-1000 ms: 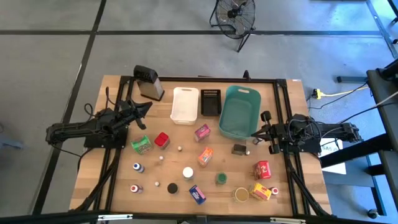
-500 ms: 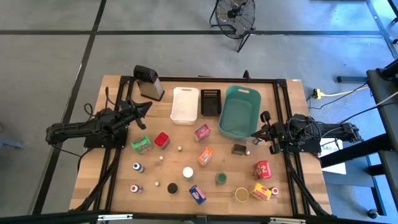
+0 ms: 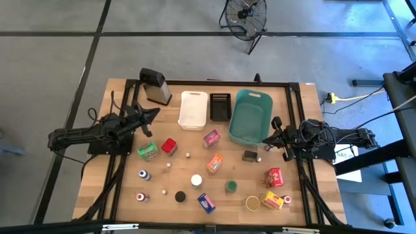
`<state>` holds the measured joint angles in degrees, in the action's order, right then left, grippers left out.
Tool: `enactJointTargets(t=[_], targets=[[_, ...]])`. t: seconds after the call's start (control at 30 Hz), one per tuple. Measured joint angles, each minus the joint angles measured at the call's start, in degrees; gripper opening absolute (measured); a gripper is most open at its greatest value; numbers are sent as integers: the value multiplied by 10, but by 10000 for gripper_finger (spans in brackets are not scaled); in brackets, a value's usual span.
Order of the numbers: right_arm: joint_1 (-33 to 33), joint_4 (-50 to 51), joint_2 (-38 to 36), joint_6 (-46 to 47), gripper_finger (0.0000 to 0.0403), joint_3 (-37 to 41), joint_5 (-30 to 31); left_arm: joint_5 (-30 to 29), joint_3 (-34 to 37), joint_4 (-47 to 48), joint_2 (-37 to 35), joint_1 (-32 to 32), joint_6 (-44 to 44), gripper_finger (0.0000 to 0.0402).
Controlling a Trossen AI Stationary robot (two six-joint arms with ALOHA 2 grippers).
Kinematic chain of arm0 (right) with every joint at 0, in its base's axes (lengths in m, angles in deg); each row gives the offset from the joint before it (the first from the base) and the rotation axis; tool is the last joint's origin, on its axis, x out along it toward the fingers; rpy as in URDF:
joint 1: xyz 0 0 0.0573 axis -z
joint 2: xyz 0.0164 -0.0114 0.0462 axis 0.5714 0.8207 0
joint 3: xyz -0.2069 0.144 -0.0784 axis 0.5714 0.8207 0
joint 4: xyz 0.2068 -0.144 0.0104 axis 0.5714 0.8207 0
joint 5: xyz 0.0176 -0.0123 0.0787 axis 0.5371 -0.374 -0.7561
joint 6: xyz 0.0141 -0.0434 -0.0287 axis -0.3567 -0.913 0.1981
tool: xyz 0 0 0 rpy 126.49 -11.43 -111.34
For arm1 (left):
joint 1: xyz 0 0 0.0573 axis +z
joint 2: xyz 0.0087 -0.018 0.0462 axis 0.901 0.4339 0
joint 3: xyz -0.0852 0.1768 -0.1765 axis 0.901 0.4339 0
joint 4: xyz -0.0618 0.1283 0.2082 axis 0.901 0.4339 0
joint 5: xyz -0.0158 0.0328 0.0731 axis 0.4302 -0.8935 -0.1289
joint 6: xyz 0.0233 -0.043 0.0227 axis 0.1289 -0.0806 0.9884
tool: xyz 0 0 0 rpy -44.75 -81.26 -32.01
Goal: Pick & Place Kitchen Items
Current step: Put the large purple food coloring bottle into the black bin
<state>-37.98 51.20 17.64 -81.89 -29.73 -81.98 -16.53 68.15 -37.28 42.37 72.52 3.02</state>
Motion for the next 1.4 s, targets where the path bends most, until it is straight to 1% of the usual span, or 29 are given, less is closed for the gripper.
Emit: enactJointTargets(t=[0.13,0.23,0.33,0.4,0.5,0.6,0.67,0.8,0.97,1.03,1.13,1.2,1.27,1.4], targets=[[0,11,0,-4,38,-7,16,54,0,-6,0,0,11,16],[0,16,1,-4,70,-16,34,73,0,-26,0,0,33,31],[0,35,6,-7,108,-36,48,78,0,-49,0,0,54,52],[0,74,12,-13,135,-61,59,78,0,-64,0,0,63,68],[0,155,31,-12,171,-107,99,78,0,-73,0,0,62,89],[0,171,56,18,196,-134,132,78,0,-73,0,0,46,106],[0,174,83,35,204,-156,146,78,0,-73,0,0,45,115],[0,238,140,64,206,-220,146,73,0,-103,1,0,45,125],[0,407,233,144,206,-313,183,73,0,-149,1,0,54,124],[0,490,274,203,206,-348,198,73,0,-156,1,0,52,124],[0,594,332,308,207,-388,198,73,0,-158,1,0,65,125],[0,645,365,353,207,-409,185,73,0,-160,1,0,67,125],[0,680,396,382,207,-426,158,73,0,-165,1,0,66,124],[0,693,441,393,207,-449,99,74,0,-165,1,0,65,124]])
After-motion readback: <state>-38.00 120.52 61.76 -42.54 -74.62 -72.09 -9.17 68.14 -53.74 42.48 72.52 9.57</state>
